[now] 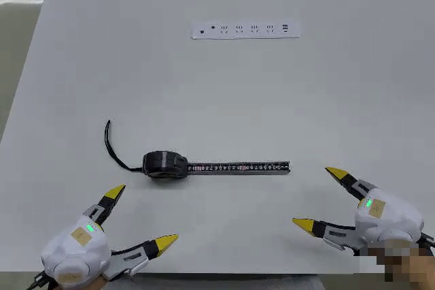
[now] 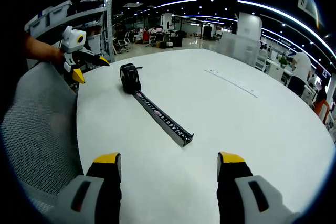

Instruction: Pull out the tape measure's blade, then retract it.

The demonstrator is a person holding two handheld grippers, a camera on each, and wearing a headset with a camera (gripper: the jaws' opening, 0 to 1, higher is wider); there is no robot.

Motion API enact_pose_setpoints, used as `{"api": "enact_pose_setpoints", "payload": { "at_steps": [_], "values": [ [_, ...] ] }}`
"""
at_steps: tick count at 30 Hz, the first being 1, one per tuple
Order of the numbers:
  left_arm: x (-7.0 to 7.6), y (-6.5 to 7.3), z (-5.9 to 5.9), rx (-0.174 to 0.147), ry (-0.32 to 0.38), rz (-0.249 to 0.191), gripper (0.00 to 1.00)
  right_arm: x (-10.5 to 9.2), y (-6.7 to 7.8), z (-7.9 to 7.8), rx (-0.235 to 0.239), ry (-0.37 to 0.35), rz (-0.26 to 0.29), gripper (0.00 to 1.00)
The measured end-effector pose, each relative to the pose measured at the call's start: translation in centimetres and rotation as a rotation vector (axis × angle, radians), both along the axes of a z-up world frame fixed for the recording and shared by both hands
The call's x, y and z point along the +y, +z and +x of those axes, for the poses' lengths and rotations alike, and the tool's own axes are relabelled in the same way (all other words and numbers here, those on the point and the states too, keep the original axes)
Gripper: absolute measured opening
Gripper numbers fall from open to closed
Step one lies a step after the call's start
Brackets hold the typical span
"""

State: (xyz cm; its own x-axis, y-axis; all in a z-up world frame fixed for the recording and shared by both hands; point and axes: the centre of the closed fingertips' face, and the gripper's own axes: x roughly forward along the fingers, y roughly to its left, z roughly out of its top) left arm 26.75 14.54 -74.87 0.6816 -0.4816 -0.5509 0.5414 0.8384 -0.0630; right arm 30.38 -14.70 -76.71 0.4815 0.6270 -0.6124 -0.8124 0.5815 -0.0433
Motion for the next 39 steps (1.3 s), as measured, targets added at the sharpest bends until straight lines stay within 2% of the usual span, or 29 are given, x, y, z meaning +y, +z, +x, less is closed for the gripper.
{"api": "enact_pose_setpoints", "payload": {
  "at_steps": [6, 18, 26, 39],
  "values": [
    [-0.5, 0.6, -0.3, -0.01, 0.043, -0.018, 0.92, 0.6, 0.3, -0.8, 0.005, -0.034, 0.028, 0.8],
    [-1.2, 1.8, -0.5, -0.05, 0.088, -0.014, 0.97, 2.0, 1.2, -1.5, 0.007, -0.087, 0.077, 0.92],
    [-1.1, 1.5, -0.5, -0.039, 0.113, -0.012, 1.0, 3.0, 1.5, -1.9, 0.015, -0.116, 0.101, 0.99],
    [-1.0, 1.9, -0.2, -0.042, 0.142, 0.003, 1.0, 3.7, 1.6, -2.3, 0.025, -0.121, 0.114, 0.99]
  ]
}}
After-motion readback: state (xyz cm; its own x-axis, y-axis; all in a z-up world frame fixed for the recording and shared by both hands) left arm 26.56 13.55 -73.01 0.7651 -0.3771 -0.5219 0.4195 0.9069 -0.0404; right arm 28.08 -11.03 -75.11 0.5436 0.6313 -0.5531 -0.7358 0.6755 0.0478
